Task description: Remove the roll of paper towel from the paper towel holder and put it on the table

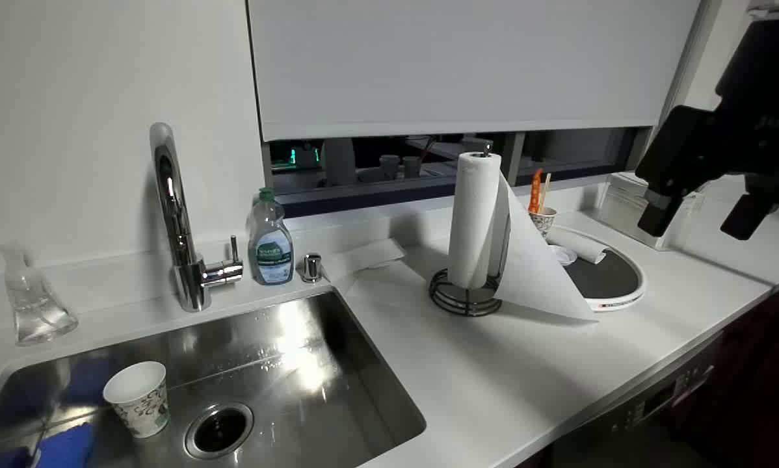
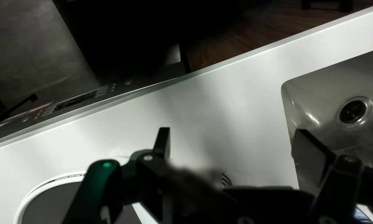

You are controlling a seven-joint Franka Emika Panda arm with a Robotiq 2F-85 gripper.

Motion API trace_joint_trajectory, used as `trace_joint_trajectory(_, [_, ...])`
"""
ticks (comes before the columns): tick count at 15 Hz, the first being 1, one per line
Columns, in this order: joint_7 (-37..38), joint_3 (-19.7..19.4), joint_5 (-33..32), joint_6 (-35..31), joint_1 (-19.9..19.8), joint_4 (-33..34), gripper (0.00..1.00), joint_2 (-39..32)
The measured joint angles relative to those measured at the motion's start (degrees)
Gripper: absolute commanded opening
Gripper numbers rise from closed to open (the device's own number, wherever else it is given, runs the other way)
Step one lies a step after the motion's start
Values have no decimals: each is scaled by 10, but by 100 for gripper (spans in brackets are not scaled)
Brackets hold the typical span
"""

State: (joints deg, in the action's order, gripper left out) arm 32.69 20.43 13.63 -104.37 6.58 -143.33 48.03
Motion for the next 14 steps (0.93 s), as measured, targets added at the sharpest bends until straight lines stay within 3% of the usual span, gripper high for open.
trace_joint_trajectory(5, [34, 2, -4, -1, -16, 4, 100, -3])
trace_joint_trajectory(10, [120, 5, -44, -54, -97, 28, 100, -43])
trace_joint_trajectory(14, [219, 9, -110, -117, -156, 64, 100, -121])
